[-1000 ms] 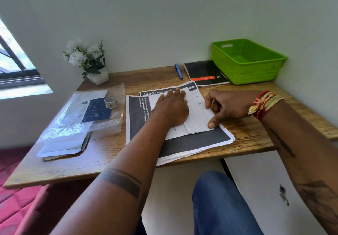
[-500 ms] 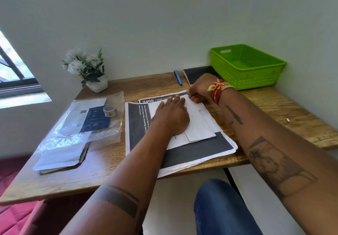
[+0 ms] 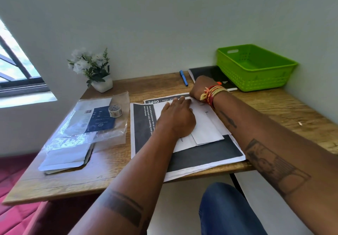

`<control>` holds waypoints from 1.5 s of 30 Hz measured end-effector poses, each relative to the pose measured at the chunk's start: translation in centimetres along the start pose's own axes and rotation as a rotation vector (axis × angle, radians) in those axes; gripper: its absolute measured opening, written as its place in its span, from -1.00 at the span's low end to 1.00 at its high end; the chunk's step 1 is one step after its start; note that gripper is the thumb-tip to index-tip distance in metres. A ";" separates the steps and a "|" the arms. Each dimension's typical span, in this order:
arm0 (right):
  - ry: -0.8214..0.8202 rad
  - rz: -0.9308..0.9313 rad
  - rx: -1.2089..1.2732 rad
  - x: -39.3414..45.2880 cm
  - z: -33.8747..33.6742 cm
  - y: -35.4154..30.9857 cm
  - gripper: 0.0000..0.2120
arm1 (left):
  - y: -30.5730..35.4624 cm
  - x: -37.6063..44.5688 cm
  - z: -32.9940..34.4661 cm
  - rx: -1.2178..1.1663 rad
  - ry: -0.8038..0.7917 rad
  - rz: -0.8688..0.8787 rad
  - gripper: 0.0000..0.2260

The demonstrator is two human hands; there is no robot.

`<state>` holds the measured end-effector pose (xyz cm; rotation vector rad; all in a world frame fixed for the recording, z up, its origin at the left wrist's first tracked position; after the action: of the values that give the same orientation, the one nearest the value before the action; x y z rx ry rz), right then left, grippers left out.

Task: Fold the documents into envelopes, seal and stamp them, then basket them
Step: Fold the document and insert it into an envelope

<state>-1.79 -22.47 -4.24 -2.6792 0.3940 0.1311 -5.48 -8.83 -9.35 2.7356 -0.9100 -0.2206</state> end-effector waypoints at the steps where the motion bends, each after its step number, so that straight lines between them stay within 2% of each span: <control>1: 0.012 -0.013 -0.033 0.1 0.0 0.0 -0.78 | 0.0 0.0 0.0 0.002 0.000 -0.001 -0.52; 15: -0.024 -0.170 0.024 0.0 -0.1 2.1 -0.81 | 0.0 -0.1 -0.2 -0.012 -0.032 -0.026 -0.51; 20: 0.044 -0.156 0.083 -0.3 0.7 2.0 -0.80 | 0.1 -0.3 -0.3 -0.008 -0.023 -0.031 -0.51; 25: 0.114 -0.242 0.180 -1.0 0.6 2.1 -0.86 | 0.2 -0.5 -0.6 -0.037 -0.015 -0.042 -0.52; 28: 0.148 -0.275 0.154 -1.0 0.7 1.9 -0.86 | 0.5 -0.8 -0.8 -0.033 -0.021 -0.051 -0.52; 33: 0.094 -0.246 0.160 -1.0 0.5 1.8 -0.75 | 0.8 -1.2 -1.2 -0.028 -0.030 -0.057 -0.52; 37: 0.024 -0.192 0.145 -1.1 0.5 1.9 -0.75 | 0.7 -1.1 -1.1 -0.031 -0.033 -0.055 -0.52; 45: 0.017 -0.182 0.133 -2.9 0.9 2.5 -0.71 | 0.5 -0.7 -0.9 -0.026 0.002 -0.045 -0.55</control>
<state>-5.32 -23.51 -5.66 -2.5704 0.1564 0.0260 -6.12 -8.64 -8.25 2.7336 -0.8389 -0.2360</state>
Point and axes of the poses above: each hand's wrist, its own x-axis towards the middle knuckle, its own z-axis out of the palm, y = z × x, the point moved 3 cm from there along x, towards the middle knuckle, and after that the axes turned 11 degrees about -y, right-handed, at the moved point
